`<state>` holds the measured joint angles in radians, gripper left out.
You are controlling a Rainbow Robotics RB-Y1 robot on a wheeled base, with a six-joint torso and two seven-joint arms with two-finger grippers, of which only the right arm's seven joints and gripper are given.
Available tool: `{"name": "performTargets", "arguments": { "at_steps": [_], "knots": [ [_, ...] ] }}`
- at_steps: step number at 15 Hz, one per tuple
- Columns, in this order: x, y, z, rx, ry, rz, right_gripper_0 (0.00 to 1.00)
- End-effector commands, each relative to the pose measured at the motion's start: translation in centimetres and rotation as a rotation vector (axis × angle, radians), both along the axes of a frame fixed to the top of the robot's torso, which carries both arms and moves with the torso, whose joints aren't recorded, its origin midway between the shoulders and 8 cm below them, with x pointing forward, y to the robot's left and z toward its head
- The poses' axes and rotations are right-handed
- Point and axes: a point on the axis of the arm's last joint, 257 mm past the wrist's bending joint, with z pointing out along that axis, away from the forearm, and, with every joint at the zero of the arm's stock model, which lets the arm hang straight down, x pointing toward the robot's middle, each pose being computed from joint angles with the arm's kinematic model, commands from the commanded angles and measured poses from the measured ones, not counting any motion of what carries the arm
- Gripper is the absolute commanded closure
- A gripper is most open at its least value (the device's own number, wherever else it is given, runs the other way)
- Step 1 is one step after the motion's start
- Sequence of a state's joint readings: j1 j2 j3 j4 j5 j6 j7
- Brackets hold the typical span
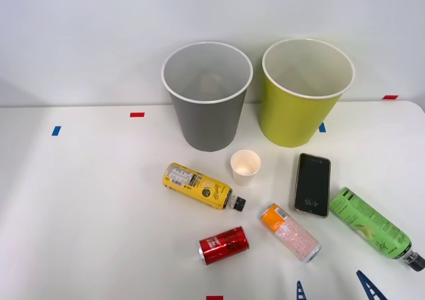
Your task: Put cans in the gray bin, plastic bottles in the light green bin
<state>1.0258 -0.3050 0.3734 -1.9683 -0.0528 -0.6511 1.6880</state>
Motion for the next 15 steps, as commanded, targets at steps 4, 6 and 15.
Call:
{"name": "performTargets", "arguments": {
  "at_steps": [4, 6, 15],
  "knots": [
    [3.4, -2.8, 1.5, -0.159, 0.155, 0.039, 0.0],
    [4.5, -3.9, 2.7, -0.214, 0.229, 0.036, 0.0],
    [4.0, -10.6, 0.4, -0.438, 0.664, -0.047, 0.0]
  ]
}}
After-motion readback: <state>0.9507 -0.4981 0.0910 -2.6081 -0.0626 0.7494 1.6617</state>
